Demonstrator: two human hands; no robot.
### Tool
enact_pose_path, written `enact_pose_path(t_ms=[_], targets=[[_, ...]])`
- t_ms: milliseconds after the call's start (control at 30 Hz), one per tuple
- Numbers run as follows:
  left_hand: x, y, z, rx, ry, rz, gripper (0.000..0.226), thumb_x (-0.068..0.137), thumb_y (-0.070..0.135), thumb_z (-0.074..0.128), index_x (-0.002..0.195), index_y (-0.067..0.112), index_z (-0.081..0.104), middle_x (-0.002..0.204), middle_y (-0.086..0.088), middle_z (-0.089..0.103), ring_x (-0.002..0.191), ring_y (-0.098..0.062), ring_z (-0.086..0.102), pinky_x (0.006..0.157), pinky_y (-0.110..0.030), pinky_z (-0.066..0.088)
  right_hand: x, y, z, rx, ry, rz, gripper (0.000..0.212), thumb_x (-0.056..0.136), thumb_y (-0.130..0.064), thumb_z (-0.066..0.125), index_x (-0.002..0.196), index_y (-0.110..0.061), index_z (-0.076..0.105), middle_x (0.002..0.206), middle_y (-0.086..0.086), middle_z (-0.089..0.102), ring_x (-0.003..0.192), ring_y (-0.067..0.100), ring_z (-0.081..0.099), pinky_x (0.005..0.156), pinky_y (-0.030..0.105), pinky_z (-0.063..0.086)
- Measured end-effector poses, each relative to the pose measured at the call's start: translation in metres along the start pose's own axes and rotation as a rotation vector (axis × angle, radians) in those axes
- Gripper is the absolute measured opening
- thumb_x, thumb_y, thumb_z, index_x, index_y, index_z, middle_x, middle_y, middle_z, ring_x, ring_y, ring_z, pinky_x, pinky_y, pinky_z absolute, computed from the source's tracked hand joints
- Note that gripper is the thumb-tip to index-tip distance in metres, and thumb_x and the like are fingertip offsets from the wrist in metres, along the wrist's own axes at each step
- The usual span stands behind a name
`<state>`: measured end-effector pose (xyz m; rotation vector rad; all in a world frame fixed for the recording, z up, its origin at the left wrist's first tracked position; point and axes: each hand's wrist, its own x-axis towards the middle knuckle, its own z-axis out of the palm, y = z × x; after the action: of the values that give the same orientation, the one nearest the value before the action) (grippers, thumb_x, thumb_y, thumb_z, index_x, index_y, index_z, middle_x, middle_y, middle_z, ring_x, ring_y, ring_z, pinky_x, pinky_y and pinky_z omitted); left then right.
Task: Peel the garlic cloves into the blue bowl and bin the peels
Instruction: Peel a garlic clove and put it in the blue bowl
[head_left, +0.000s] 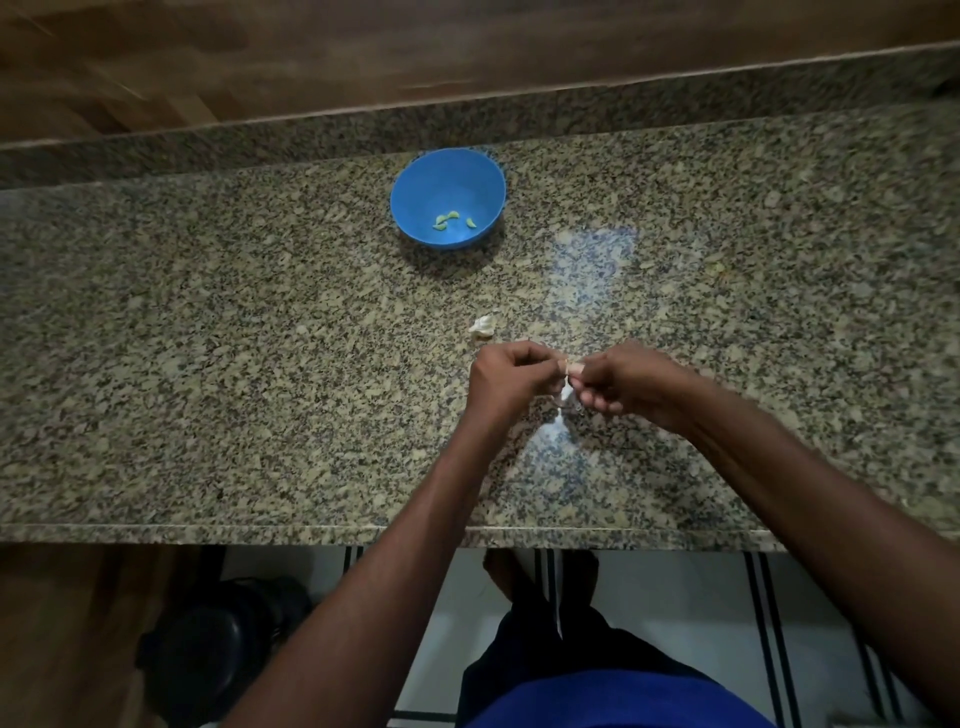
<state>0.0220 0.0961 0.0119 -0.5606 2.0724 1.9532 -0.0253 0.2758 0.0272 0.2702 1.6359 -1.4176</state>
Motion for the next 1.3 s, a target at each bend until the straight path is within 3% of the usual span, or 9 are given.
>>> enact_pose_path(t_ms=[100,167,267,367,533,700,1033,1200,1300], targets=[[0.006,0.009,-0.006,-0.186,-0.063,-0.230,0.006,0.089,-0.002,0.073,0.094,-0.005,0.073,0.089,-0.020,0.075,0.072,-0.021,0.073,0.071,-0.027,0.063,-0.002,0.002,0.006,-0.360,0.133,-0.280,0.020,0.101,-0.009,0.060,0.084,-0.005,0.071,0.066,0.008,0.069,0.050,0.013,0.059,0.045,0.024,0.049],[0.007,0.016,-0.008,-0.296,-0.077,-0.337,0.007,0.089,-0.006,0.070,0.094,-0.010,0.069,0.082,-0.017,0.074,0.067,-0.020,0.073,0.065,-0.023,0.062,0.002,0.004,0.007,-0.549,0.214,-0.394,0.024,0.100,-0.010,0.063,0.078,-0.013,0.071,0.066,0.006,0.071,0.053,0.019,0.063,0.053,0.039,0.056],[0.009,0.020,-0.010,-0.421,-0.072,-0.428,0.007,0.091,-0.007,0.067,0.097,-0.011,0.068,0.083,-0.016,0.074,0.070,-0.020,0.074,0.066,-0.023,0.062,0.005,0.005,0.009,-0.668,0.293,-0.498,0.027,0.099,-0.009,0.063,0.075,-0.018,0.069,0.065,0.003,0.070,0.055,0.026,0.066,0.053,0.043,0.057],[0.007,0.019,-0.009,-0.483,-0.096,-0.417,0.007,0.092,-0.006,0.066,0.098,-0.009,0.069,0.084,-0.014,0.074,0.072,-0.018,0.073,0.068,-0.021,0.061,0.005,0.006,0.004,-0.489,0.220,-0.501,0.022,0.100,-0.010,0.063,0.080,-0.010,0.072,0.064,0.007,0.071,0.051,0.019,0.064,0.045,0.030,0.050],[0.004,0.011,-0.004,-0.387,-0.105,-0.204,0.010,0.090,-0.008,0.068,0.098,-0.004,0.072,0.084,-0.011,0.075,0.071,-0.014,0.072,0.071,-0.021,0.061,0.011,0.007,-0.007,0.099,-0.065,-0.168,0.025,0.103,-0.010,0.053,0.084,-0.002,0.066,0.066,0.011,0.061,0.050,0.014,0.051,0.040,0.018,0.039],[0.007,0.007,-0.006,-0.221,-0.026,-0.054,0.010,0.089,-0.003,0.073,0.099,0.000,0.077,0.091,-0.016,0.076,0.076,-0.019,0.072,0.076,-0.029,0.062,0.015,0.004,-0.013,0.273,-0.142,0.026,0.023,0.106,-0.009,0.046,0.091,-0.003,0.063,0.068,0.005,0.062,0.049,0.009,0.053,0.038,0.015,0.041],[0.010,0.005,0.000,0.152,0.014,-0.033,0.023,0.090,-0.007,0.069,0.097,0.012,0.080,0.095,-0.004,0.078,0.085,-0.023,0.077,0.084,-0.047,0.063,0.017,0.007,-0.022,0.013,-0.048,-0.129,0.027,0.105,-0.006,0.050,0.105,0.014,0.068,0.082,0.021,0.071,0.061,0.020,0.063,0.051,0.023,0.051],[0.011,0.012,-0.002,0.307,0.002,0.064,0.022,0.092,0.003,0.072,0.106,0.019,0.080,0.102,0.003,0.078,0.086,-0.004,0.075,0.080,-0.030,0.064,0.015,0.006,-0.025,-0.060,-0.059,-0.184,0.026,0.102,-0.011,0.059,0.101,0.011,0.072,0.084,0.022,0.073,0.062,0.021,0.065,0.052,0.023,0.052],[0.012,0.015,0.000,0.371,0.005,0.113,0.021,0.094,0.006,0.070,0.109,0.017,0.080,0.103,0.000,0.079,0.082,-0.006,0.076,0.075,-0.030,0.064,0.014,0.004,-0.027,-0.083,-0.054,-0.198,0.025,0.101,-0.012,0.060,0.100,0.011,0.072,0.085,0.024,0.074,0.061,0.022,0.066,0.052,0.024,0.053]])
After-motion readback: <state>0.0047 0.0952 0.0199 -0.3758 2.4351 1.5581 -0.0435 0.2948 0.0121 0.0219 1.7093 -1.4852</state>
